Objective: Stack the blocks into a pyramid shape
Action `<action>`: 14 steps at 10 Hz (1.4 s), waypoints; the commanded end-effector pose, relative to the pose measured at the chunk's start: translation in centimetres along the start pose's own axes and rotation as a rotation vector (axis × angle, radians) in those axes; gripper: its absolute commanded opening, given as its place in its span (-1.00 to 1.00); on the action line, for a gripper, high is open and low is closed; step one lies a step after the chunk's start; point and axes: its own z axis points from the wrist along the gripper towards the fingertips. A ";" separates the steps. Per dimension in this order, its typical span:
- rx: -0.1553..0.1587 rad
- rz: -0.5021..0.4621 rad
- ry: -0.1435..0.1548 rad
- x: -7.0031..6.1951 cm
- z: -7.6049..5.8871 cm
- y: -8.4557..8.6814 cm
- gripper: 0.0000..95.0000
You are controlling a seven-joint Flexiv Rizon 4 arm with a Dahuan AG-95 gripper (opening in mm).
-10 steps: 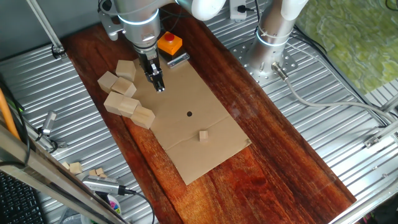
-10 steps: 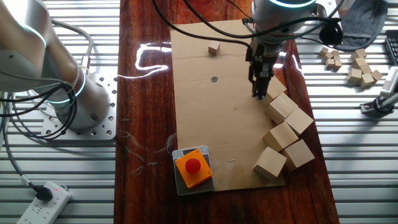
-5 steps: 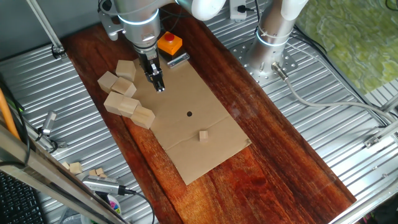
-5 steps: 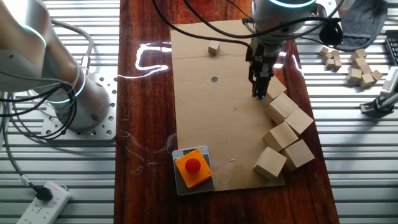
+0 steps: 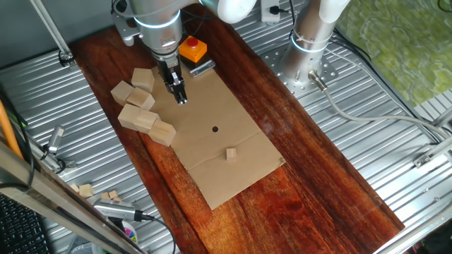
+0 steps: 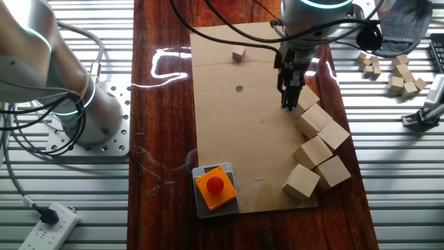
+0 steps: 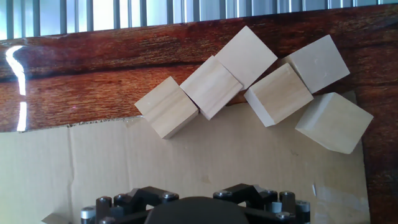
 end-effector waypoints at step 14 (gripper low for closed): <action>-0.035 -0.333 -0.005 0.0 0.0 0.0 -1.00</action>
